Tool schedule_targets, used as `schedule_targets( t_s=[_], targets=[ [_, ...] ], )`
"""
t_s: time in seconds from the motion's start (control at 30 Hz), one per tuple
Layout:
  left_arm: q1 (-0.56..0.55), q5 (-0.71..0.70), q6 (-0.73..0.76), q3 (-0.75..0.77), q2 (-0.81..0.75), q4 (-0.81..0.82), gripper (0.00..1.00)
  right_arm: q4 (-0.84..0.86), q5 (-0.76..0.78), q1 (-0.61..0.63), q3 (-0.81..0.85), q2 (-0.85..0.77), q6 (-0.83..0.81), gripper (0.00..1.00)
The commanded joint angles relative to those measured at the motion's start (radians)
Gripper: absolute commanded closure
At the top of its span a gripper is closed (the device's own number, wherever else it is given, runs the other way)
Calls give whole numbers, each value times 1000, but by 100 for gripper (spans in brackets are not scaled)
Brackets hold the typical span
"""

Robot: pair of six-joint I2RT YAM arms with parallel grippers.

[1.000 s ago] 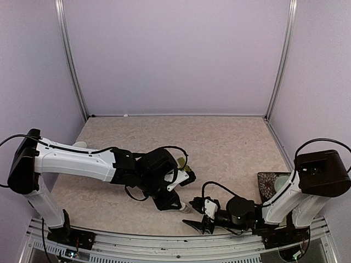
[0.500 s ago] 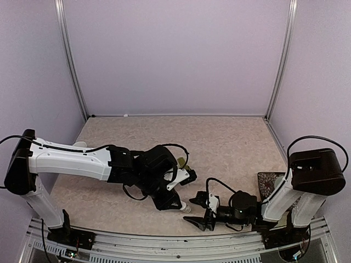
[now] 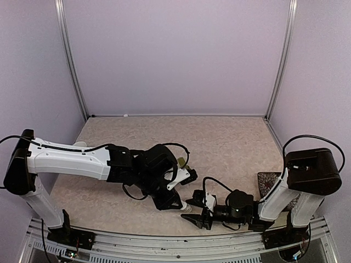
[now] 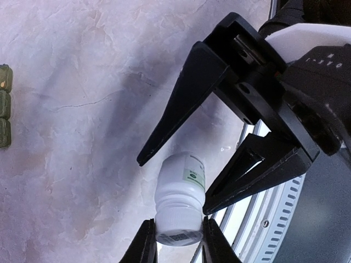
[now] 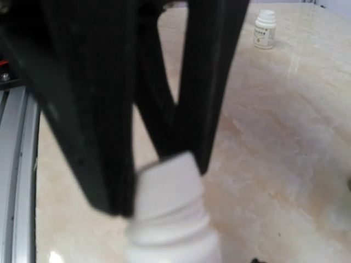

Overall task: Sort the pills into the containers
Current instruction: Screw the lid of the pill bottle onto the pill bottle.

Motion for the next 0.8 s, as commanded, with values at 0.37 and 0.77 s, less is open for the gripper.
schedule_targets(
  t_s=[0.37, 0.77],
  targets=[
    [-12, 21, 11, 22, -29, -7, 93, -20, -17, -10, 30, 8, -13, 58],
    [-12, 67, 34, 24, -29, -13, 92, -144, -77, -4, 54, -95, -11, 82]
  ],
)
